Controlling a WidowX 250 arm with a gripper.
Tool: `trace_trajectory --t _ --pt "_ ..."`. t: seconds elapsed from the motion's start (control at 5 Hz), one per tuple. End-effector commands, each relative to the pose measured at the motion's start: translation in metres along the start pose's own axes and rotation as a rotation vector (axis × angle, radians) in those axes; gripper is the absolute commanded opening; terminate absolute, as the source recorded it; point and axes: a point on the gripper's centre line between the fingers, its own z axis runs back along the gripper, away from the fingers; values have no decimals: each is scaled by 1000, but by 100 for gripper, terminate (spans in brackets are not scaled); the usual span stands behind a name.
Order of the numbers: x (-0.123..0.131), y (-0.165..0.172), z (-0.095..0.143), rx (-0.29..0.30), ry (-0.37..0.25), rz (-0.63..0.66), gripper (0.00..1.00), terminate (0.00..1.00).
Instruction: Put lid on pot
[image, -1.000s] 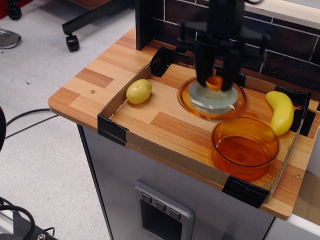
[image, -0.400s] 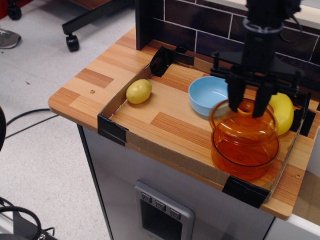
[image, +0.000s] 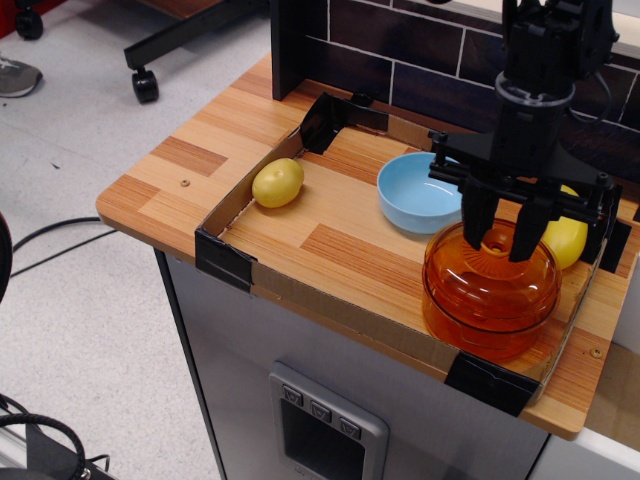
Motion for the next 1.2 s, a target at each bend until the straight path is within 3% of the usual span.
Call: trace_trajectory --t 0.0,0.2,0.4,0.8,1.0 --pt "-9 -1 8 -2 -57 -40 0 0" --pt "-10 -2 5 16 -57 -39 0 0" --pt "-2 3 11 12 -11 -11 100 0" --pt "10 22 47 6 -81 50 100 0" --pt "6 38 81 -32 -85 70 100 0"
